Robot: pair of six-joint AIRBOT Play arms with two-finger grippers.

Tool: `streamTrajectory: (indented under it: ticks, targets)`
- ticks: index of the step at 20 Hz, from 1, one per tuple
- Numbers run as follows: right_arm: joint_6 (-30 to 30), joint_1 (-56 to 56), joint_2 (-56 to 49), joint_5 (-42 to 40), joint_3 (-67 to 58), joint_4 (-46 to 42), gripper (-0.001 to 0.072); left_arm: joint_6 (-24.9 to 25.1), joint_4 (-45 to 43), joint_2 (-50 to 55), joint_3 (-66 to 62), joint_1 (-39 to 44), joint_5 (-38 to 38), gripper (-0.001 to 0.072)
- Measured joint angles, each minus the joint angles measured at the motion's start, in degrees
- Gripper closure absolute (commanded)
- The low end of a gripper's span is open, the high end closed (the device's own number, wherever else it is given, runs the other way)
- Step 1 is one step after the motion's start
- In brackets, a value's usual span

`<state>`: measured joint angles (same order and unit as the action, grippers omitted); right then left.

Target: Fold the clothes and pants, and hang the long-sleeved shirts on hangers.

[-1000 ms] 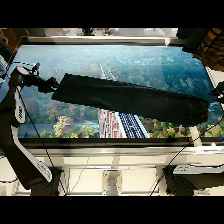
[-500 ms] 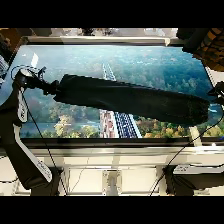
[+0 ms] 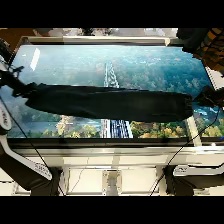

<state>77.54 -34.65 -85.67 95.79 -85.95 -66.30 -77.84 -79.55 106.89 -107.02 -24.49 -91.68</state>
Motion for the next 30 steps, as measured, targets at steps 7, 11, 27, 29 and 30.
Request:
streamTrajectory:
  ticks: [7, 11, 27, 29, 30]
  targets:
    - [-1.84, 6.64, 1.2, 0.42, 11.06, 0.0, 0.0537, -0.13, 2.16, -15.76, 7.89, -5.38, -2.01, 0.0683]
    - [-3.87, 7.72, 4.13, -1.46, 15.5, 0.11, 0.0537, -0.15, 7.78, -21.18, 10.12, -2.05, -2.1, 0.0684]
    - [-5.2, 8.09, 13.51, -5.35, 17.4, 0.52, 0.054, -7.89, 14.1, -17.0, 10.99, 36.98, 9.44, 0.0684]
    - [-5.22, 8.09, 13.6, -5.38, 17.4, 0.52, 0.054, -8.37, 14.86, -14.53, 10.99, 40.39, 11.78, 0.0683]
    - [-5.22, 8.09, 13.6, -5.38, 17.4, 0.55, 0.054, -8.46, 15.26, -13.22, 10.99, 41.88, 12.81, 0.0683]
